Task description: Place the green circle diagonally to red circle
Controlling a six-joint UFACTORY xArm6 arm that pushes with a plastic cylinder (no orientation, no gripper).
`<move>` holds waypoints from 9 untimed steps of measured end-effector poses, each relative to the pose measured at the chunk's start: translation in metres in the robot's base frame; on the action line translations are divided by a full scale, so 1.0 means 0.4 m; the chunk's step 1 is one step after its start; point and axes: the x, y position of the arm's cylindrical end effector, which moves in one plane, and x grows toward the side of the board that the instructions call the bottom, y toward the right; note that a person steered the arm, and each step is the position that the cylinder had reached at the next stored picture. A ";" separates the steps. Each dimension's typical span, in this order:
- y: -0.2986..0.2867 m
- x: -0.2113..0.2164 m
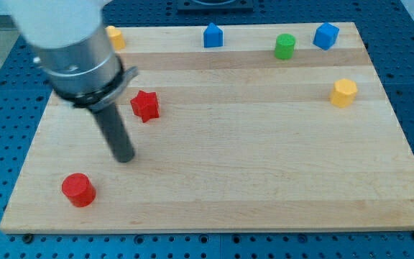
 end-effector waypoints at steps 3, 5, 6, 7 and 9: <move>0.344 -0.250; 0.385 -0.452; 0.412 -0.523; 0.445 -0.558; 0.527 -0.608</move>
